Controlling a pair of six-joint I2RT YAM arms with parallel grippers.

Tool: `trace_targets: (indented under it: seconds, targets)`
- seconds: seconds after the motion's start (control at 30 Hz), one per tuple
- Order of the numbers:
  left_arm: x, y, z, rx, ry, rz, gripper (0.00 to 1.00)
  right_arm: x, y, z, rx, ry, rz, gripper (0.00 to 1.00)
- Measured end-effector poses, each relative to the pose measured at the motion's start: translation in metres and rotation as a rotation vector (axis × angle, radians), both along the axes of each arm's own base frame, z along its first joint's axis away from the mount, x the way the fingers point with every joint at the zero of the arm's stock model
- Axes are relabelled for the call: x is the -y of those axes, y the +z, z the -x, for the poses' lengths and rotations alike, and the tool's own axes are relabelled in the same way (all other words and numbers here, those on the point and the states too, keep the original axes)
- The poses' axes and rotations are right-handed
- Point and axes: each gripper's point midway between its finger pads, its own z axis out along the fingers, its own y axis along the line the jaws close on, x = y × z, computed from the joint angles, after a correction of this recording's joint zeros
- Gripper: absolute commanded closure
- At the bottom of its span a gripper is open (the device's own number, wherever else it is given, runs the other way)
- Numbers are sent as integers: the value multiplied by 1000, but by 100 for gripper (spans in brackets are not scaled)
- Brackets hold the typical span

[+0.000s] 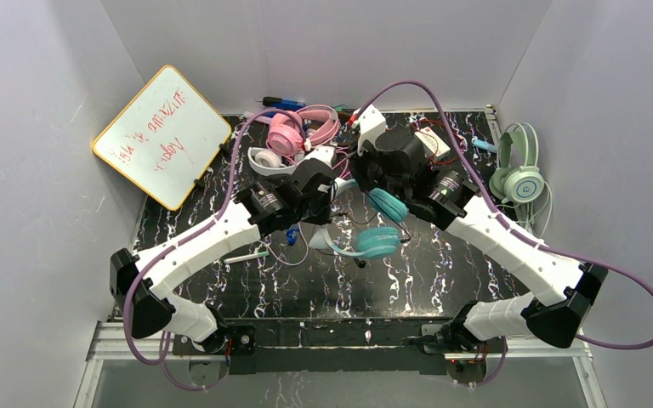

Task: Wrap the headphones
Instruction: Wrap the headphones cable around the headphones.

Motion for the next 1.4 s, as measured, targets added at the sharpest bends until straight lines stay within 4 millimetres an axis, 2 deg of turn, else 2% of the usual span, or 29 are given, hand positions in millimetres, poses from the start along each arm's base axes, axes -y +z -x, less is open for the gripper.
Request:
trace_targets:
  seconds: [0.2, 0.43, 0.7, 0.9, 1.07, 1.17, 1.23, 1.33, 1.4]
  targets:
    - [13, 2, 10, 12, -66, 7, 100, 7, -7, -6, -14, -30, 29, 88]
    - [11, 5, 15, 24, -100, 6, 100, 20, -17, -17, -68, -58, 56, 83]
    - [-3, 42, 24, 113, -138, 66, 100, 40, -15, -31, -112, -85, 34, 84]
    - [-13, 62, 30, 159, -152, 99, 100, 51, -15, -41, -142, -74, -45, 85]
    - [-15, 68, 37, 145, -166, 105, 100, 51, -21, -33, -150, -1, -150, 84]
    - [-17, 86, 41, 146, -167, 134, 100, 47, -21, -26, -142, 52, -216, 84]
    - [-17, 103, 43, 154, -165, 159, 100, 42, -19, -20, -129, 93, -267, 80]
    - [-18, 136, 45, 178, -160, 204, 100, 35, -16, -15, -108, 145, -327, 70]
    - [-19, 155, 47, 188, -159, 228, 100, 29, -15, -13, -94, 185, -362, 57]
